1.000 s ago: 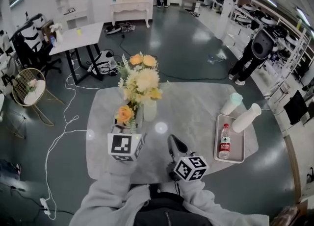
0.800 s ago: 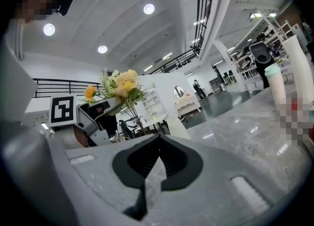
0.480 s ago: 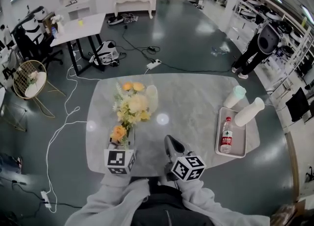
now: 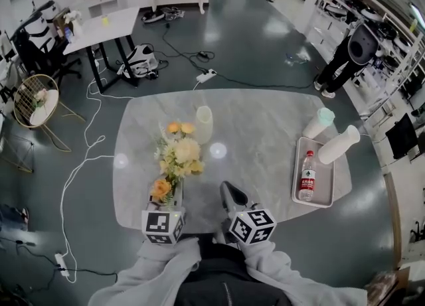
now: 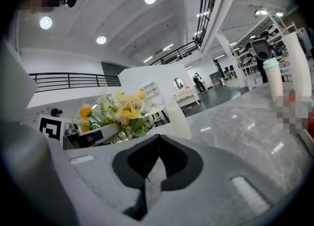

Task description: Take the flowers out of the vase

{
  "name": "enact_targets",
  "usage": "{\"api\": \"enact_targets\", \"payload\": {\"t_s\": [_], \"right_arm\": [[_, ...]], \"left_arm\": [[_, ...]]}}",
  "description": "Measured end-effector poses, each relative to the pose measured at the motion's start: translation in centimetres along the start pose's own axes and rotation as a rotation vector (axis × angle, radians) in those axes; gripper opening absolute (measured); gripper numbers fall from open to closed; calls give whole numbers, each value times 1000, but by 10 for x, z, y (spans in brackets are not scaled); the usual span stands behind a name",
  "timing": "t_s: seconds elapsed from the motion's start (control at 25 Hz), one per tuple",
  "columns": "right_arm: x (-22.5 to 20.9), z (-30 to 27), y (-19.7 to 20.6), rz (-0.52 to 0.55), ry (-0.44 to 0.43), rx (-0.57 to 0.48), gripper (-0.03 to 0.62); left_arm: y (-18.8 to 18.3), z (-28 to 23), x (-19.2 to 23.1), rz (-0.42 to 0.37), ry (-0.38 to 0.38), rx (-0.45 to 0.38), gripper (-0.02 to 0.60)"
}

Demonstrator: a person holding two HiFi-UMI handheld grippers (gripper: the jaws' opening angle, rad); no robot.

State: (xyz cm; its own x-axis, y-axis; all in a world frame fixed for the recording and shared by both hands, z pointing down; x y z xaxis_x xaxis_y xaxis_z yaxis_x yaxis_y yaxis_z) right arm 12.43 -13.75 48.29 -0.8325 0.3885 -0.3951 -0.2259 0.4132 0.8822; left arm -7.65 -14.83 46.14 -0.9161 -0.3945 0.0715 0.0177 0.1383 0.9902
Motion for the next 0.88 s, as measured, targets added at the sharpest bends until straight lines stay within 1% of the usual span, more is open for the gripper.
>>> {"api": "enact_targets", "payload": {"t_s": [0.28,0.44,0.88], "right_arm": [[-4,0,2,-6,-12,9,-2],[-8,3,4,-14,-3,25,-2],[-2,2,8,-12,-12,42,-2]], "left_arm": [[1,0,1,24,-2,9,41],[3,-1,1,38,-3,16,41],[0,0,1,29,21,19,41]]}}
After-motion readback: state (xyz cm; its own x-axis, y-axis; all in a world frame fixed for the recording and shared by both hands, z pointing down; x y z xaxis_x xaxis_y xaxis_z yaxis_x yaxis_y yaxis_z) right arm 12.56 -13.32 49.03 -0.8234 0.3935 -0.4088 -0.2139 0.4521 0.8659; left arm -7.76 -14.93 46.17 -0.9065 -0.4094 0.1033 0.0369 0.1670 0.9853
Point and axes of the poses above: the fingertips, and each gripper's own axes: z backward along the fingers, x to its left, y out of its underside, the point moved 7 cm from there along z, backward along the fingers, and after that the axes turned 2 degrees about y, right-handed, at the moved point
